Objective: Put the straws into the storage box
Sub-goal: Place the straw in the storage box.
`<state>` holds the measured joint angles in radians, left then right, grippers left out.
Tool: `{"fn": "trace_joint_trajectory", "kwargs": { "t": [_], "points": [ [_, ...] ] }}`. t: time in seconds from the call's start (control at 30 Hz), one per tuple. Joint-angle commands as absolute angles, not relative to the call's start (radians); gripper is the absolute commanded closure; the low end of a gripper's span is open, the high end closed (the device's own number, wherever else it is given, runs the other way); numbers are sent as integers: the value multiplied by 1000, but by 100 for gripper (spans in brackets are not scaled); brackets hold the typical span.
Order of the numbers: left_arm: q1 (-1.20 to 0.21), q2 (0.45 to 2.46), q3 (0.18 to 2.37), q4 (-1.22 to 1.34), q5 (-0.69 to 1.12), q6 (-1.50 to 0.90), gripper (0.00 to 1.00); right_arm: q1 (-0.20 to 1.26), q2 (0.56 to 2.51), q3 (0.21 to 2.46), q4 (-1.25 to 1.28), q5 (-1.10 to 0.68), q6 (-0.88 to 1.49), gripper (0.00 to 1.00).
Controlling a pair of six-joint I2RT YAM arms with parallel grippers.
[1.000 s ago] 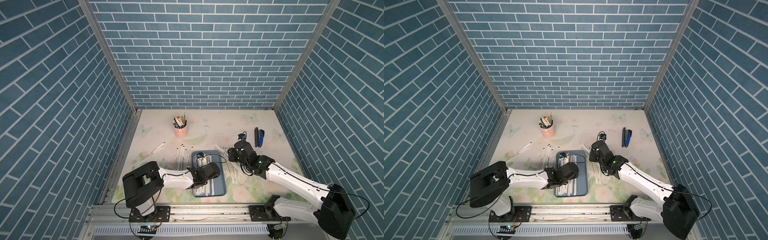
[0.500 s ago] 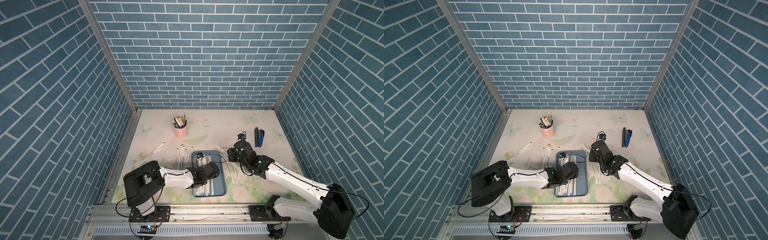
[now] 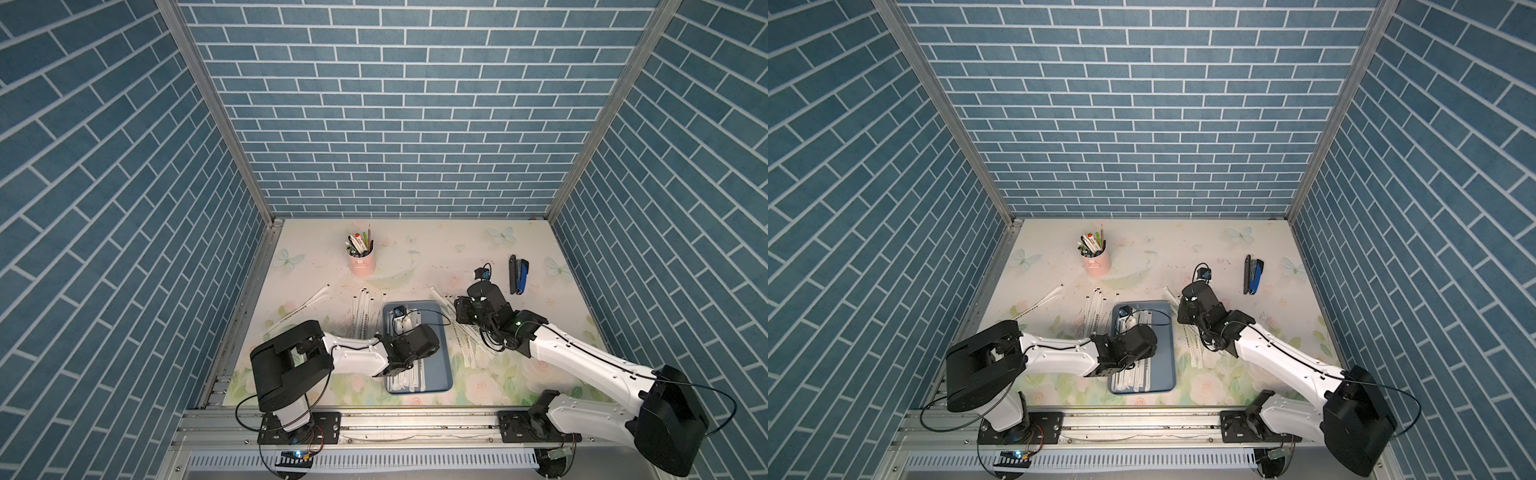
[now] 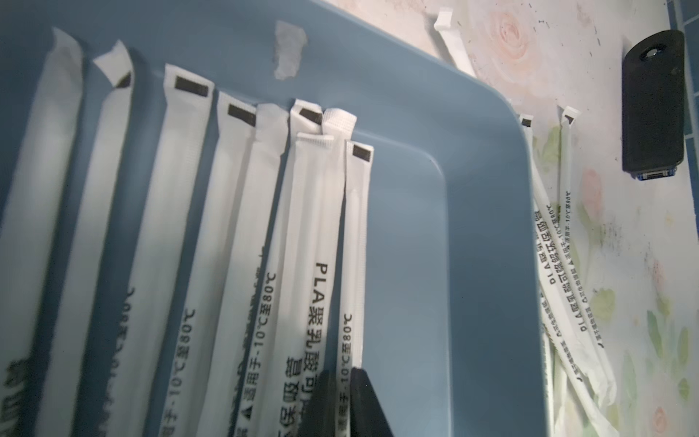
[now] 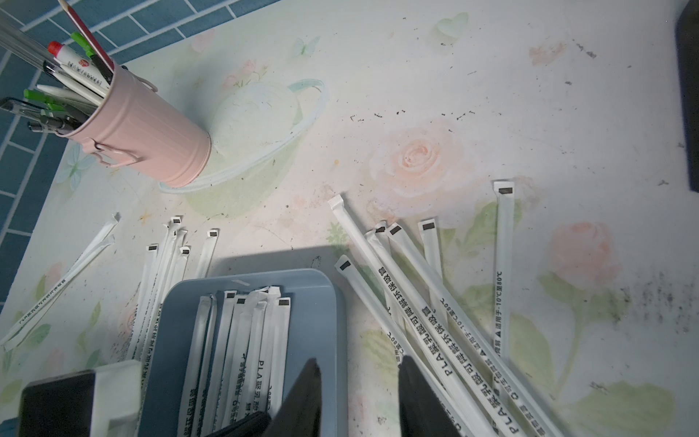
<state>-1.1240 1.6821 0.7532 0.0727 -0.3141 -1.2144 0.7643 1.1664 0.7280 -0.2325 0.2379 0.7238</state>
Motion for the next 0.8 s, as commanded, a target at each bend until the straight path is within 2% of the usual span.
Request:
{"fn": "trace_joint_trajectory", "kwargs": {
  "t": [0.0,0.2,0.37,0.5,0.57,0.63,0.77],
  "points": [
    [-1117,1666,765,47,-335,-1193,83,759,1181,724,-234,235,680,65],
    [-1118,1627,786,24,-365,-1129,81,721,1171,719,-267,224,641,66],
    [-1137,1525,825,-50,-458,-1046,76,592,1138,689,-313,171,573,68],
    [-1140,1434,845,-115,-568,-942,64,492,1145,664,-343,121,518,68],
    [-1134,1387,847,-142,-643,-878,52,458,1158,650,-347,98,495,67],
    [-1120,1353,841,-169,-705,-830,45,451,1185,651,-351,85,476,66],
    [-1057,1286,798,-165,-727,-767,40,451,1236,656,-337,74,462,63]
  ]
}}
